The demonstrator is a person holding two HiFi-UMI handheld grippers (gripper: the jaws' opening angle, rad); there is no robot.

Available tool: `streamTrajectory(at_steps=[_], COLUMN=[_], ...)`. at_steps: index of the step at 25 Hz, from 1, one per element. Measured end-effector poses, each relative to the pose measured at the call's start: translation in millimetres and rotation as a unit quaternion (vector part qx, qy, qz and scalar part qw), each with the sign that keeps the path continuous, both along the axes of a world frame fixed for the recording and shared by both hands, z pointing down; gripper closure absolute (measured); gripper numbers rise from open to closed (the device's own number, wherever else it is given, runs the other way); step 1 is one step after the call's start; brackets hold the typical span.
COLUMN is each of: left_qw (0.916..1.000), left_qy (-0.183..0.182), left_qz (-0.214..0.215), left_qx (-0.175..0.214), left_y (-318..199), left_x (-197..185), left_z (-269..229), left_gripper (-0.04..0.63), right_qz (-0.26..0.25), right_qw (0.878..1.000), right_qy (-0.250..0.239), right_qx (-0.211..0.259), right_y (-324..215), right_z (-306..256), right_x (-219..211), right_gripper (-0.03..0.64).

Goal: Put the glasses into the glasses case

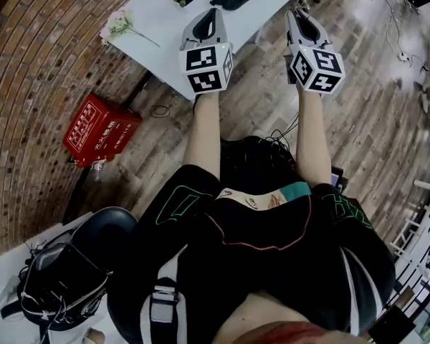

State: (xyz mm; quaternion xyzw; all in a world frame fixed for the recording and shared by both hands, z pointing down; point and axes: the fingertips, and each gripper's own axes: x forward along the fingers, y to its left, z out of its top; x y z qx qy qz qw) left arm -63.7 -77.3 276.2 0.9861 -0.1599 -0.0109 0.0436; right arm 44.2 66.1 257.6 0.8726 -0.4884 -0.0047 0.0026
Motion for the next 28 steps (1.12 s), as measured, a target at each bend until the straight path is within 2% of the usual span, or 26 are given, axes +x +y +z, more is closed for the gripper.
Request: streamTrajectory(at_steps=[12, 23, 28], left_qw=[0.9997, 0.9994, 0.9995], left_qy=[0.001, 0.026, 0.025], left_qz=[0.002, 0.002, -0.007], left_qx=[-0.022, -0.022, -0.019], left_y=[-4.2, -25.5, -40.2], left_x=[-5.0, 14.7, 30.6], left_z=[10.7, -1.7, -7.2], left_gripper=[0.597, 0.597, 0.597], right_qz=[0.002, -0.004, -0.012], right_qw=[1.000, 1.000, 1.000], right_qy=[0.000, 0.019, 0.011], right_qx=[0.002, 0.004, 0.007], right_y=[4.1, -13.4, -26.0], right_z=[-5.1, -21.1, -19.0], right_x=[-0.8, 19.4, 40.4], right_gripper=[0.564, 0.563, 0.563])
